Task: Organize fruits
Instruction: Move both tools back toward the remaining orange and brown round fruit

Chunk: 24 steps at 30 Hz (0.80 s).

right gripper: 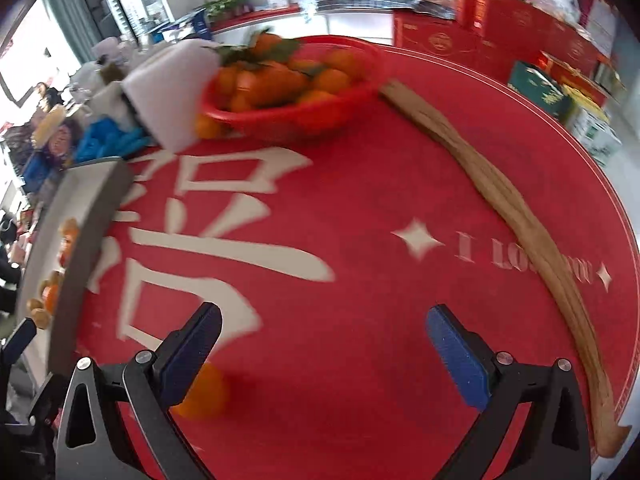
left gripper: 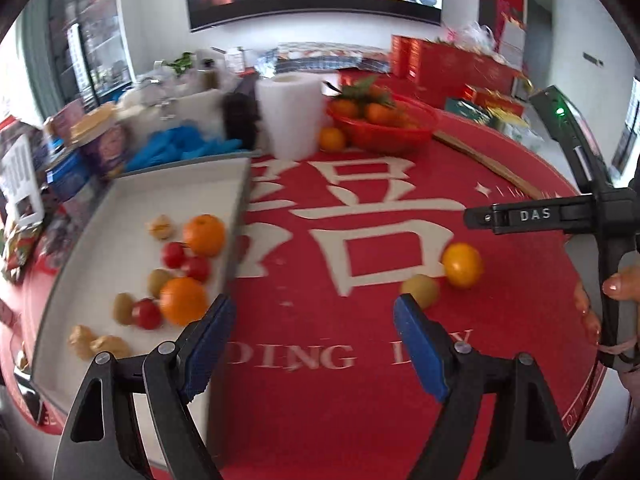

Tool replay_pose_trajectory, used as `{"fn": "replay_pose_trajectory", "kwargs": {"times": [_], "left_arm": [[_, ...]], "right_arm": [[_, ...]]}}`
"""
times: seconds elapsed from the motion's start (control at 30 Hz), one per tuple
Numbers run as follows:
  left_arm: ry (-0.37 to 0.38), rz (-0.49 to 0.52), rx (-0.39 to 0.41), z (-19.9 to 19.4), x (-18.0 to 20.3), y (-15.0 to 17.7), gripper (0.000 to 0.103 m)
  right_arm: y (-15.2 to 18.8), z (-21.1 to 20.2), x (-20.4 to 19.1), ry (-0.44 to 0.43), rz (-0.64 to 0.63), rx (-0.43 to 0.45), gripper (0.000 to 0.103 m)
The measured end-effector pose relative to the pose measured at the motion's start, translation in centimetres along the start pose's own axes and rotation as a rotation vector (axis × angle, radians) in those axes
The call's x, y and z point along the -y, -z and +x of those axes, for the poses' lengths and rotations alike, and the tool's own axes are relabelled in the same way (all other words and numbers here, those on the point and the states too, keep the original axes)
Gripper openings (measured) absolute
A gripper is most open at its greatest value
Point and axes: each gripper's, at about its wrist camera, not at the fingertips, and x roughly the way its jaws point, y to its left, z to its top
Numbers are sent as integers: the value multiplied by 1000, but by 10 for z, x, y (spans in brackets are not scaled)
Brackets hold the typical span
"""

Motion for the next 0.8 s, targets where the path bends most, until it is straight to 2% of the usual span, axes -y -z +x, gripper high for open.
{"fn": "replay_pose_trajectory", "kwargs": {"times": [0.23,0.4,0.6,0.7,0.8], "left_arm": [[49,43,-36,21,27,-3,84],[65,45,-58,38,38,-3,84],[42,8,-71,55,41,-3,85],[37,-15,-88,65,38,-10,89],[27,-37,-106,76,36,-17,101]], "right_arm": [[30,-11,34,41,27,41,103],[51,-10,30,111,-57,100,103],[54,-8,26,118,-41,143,103],[54,-9,26,118,-41,145,103],[54,-9,27,117,-41,145,103]]}}
